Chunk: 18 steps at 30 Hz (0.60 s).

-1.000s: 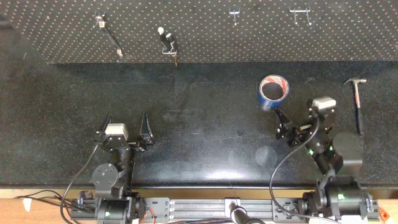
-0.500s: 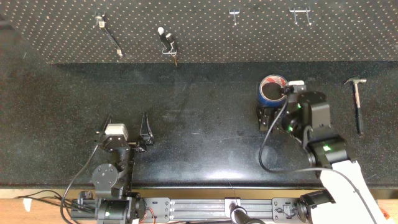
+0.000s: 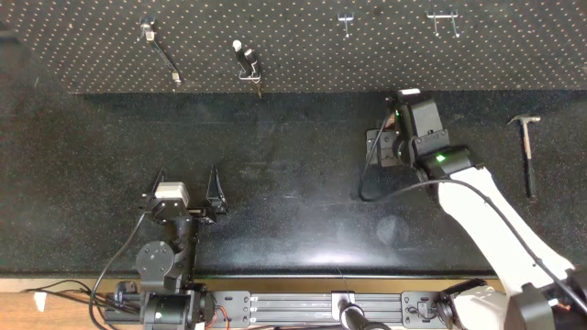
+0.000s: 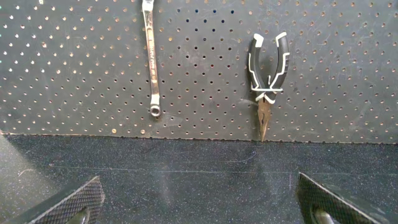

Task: Place Tools Onto Pegboard

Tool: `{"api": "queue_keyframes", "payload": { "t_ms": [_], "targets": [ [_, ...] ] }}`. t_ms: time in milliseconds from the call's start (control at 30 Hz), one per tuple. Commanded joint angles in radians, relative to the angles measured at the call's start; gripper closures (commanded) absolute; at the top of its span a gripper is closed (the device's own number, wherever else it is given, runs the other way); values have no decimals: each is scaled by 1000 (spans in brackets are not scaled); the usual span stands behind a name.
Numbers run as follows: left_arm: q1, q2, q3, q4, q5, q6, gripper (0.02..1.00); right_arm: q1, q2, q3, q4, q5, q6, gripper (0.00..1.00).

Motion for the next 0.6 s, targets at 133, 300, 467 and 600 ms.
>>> {"api": "queue_keyframes", "payload": {
  "t_ms": [133,300,467,600],
  "targets": [
    [2,-10,-2,-10,18,20,23,6,129,87,2,16,-15,25],
    [2,-10,-2,-10,18,20,20,6,184,87,2,13,-14,25],
    [2,-10,-2,-10,18,20,23,6,196,87,2,12,-14,728],
    [2,-10,-2,-10,18,20,23,6,184,87,2,13,-14,925]
  ]
}}
